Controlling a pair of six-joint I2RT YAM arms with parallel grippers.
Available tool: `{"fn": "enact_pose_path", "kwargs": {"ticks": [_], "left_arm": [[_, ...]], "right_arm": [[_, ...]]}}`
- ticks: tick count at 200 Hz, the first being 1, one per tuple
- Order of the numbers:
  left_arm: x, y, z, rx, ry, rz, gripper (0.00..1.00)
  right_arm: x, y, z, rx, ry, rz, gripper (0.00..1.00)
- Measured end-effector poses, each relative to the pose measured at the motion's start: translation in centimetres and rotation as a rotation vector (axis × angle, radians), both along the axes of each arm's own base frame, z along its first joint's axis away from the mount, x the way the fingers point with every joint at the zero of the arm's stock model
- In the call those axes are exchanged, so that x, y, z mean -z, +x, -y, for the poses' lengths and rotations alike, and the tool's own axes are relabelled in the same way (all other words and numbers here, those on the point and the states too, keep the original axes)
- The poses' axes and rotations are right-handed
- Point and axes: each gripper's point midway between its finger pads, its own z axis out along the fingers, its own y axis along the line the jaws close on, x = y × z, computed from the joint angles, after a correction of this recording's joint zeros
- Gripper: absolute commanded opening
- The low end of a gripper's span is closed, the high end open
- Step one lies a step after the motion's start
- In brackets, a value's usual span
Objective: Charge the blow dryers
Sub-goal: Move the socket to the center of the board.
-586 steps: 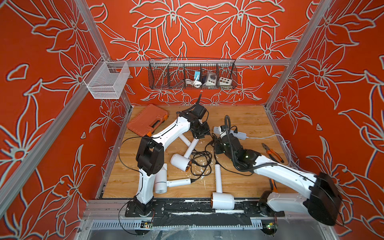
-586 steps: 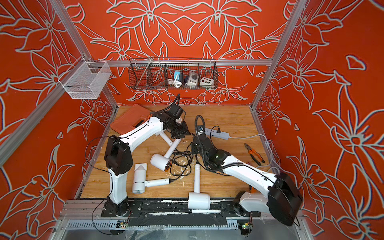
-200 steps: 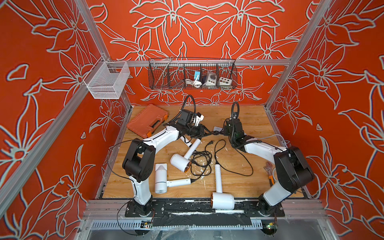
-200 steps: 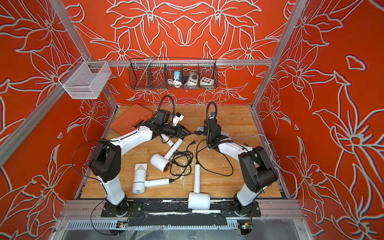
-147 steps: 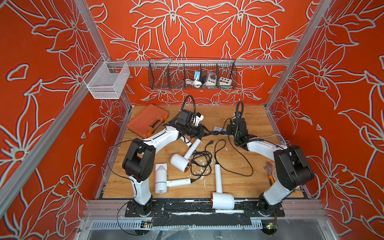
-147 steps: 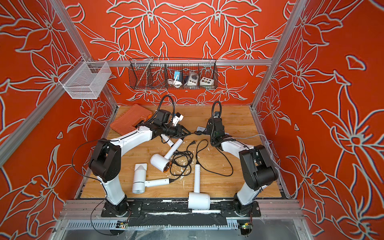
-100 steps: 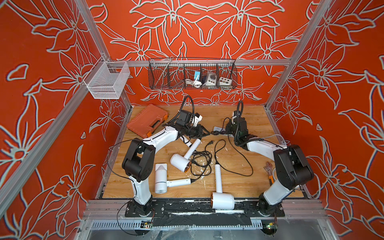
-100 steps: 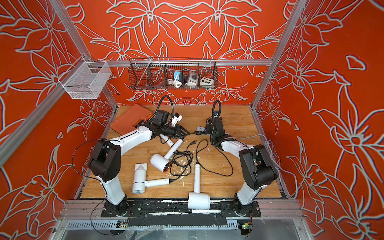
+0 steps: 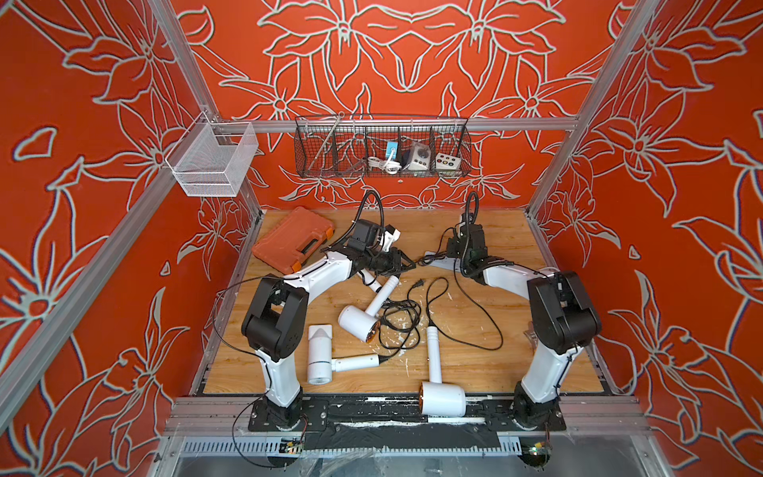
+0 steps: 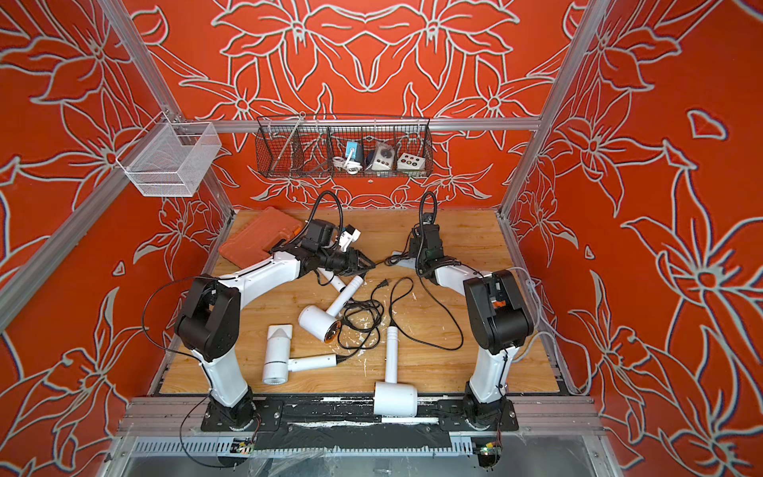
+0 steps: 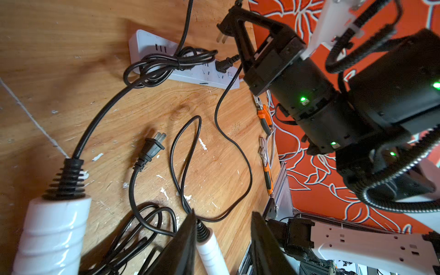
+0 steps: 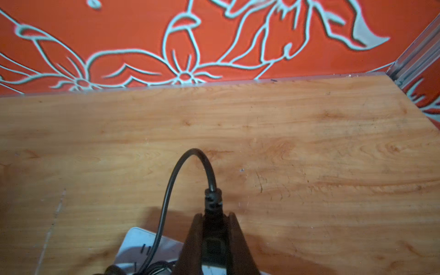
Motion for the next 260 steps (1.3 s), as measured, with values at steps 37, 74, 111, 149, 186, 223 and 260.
{"fn": "enact_pose_path", "kwargs": {"ticks": [37,74,111,149,186,223,260], "left_arm": [[0.2,-0.2,0.0,0.003,-0.002,-0.005,0.38],[-0.4,-0.2,0.3,0.010,-0.034,-0.011,0.42],[-1.9,0.9,2.0,0.026,-0.088,-0.034,0.44],[-3.7,3.8,5.7,0.056,-0.112,-0.010,0.40],[-1.8,4.6,7.1,0.062,-0.101,-0.058,0.40],[1.1,6.4,7.3,0.031,-0.031,-0.099,0.40],[2.4,11.9,8.6,-0.027,0.046,-0.017,0.41]], "right_arm": [[0.8,-0.3,0.5,0.005,-0.003,-0.014,0.00],[1.3,-2.0,0.5,-0.026,0.007,-0.027,0.00],[0.9,-5.0,0.2,-0.105,0.019,-0.020,0.00],[0.6,-5.9,-0.5,-0.161,0.040,-0.014,0.00],[0.8,-6.0,-0.3,-0.155,0.050,-0.023,0.00],[1.0,-6.0,0.0,-0.099,0.119,-0.039,0.00],[2.3,-7.0,0.9,-0.002,0.203,-0.071,0.00]]}}
